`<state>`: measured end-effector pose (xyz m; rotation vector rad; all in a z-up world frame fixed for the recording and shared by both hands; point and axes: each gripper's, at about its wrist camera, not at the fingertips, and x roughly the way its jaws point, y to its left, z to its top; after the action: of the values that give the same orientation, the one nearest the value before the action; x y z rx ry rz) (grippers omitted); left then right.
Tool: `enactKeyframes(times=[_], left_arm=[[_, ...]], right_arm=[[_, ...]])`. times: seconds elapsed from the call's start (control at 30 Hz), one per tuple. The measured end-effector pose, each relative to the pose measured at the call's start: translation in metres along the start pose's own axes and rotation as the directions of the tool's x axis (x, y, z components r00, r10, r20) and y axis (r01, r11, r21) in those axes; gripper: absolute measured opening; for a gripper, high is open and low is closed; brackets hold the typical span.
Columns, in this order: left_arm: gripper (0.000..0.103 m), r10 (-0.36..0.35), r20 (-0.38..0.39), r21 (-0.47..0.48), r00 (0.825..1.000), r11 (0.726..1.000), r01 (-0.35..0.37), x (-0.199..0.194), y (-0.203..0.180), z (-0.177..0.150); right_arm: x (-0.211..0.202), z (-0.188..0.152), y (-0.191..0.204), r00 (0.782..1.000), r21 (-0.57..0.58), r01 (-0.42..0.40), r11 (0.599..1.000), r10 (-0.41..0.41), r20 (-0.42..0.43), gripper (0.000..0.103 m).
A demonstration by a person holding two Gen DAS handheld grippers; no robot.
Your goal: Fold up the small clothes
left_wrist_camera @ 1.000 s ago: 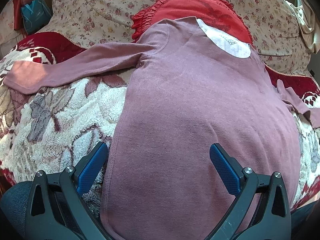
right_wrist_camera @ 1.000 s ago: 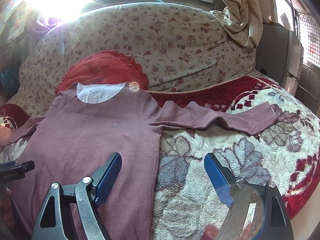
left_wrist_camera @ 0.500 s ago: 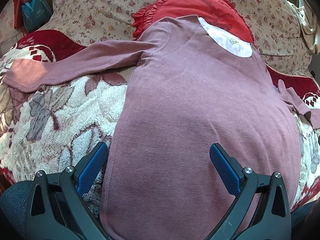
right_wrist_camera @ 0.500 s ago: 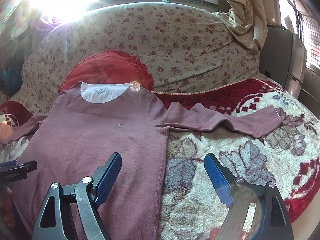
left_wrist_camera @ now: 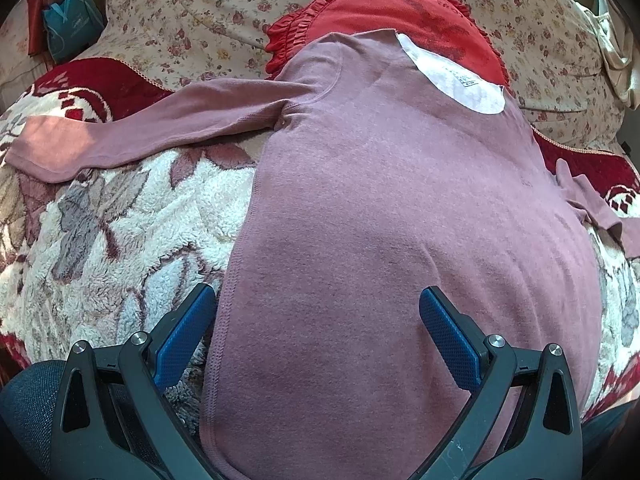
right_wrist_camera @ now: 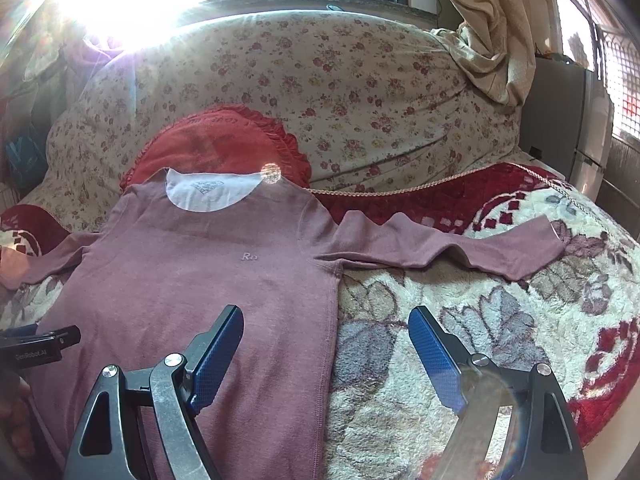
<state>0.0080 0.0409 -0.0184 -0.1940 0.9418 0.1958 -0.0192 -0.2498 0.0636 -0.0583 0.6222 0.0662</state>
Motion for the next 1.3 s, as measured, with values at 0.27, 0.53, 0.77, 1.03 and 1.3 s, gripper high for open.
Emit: enactKeyframes(times=[0.27, 0.53, 0.77, 1.03, 1.3], left_arm=[[0.102, -0.011, -0.005, 0.002, 1.000, 1.000, 0.011, 0.000, 0.000, 0.000], [0.102, -0.032, -0.013, 0.012, 0.999, 0.999, 0.032, 0.000, -0.003, 0.000], [0.102, -0.029, -0.029, 0.010, 0.999, 1.000, 0.030, 0.003, -0.002, 0.000], [0.102, -0.010, -0.064, 0.021, 0.998, 1.000, 0.012, 0.011, -0.004, -0.001], [0.103, -0.016, -0.078, 0.007, 0.997, 1.000, 0.017, 0.016, -0.001, 0.000]], right_arm=[[0.002, -0.001, 0.006, 1.000, -0.005, -0.010, 1.000, 0.010, -0.002, 0.083], [0.005, -0.001, 0.005, 1.000, -0.004, -0.005, 1.000, 0.005, -0.005, 0.083], [0.005, -0.002, 0.001, 1.000, -0.006, -0.004, 1.000, 0.004, -0.003, 0.083], [0.004, -0.002, 0.000, 1.000, -0.002, -0.002, 1.000, 0.002, -0.003, 0.083], [0.004, -0.002, -0.001, 1.000, -0.001, -0.003, 1.000, 0.003, -0.003, 0.083]])
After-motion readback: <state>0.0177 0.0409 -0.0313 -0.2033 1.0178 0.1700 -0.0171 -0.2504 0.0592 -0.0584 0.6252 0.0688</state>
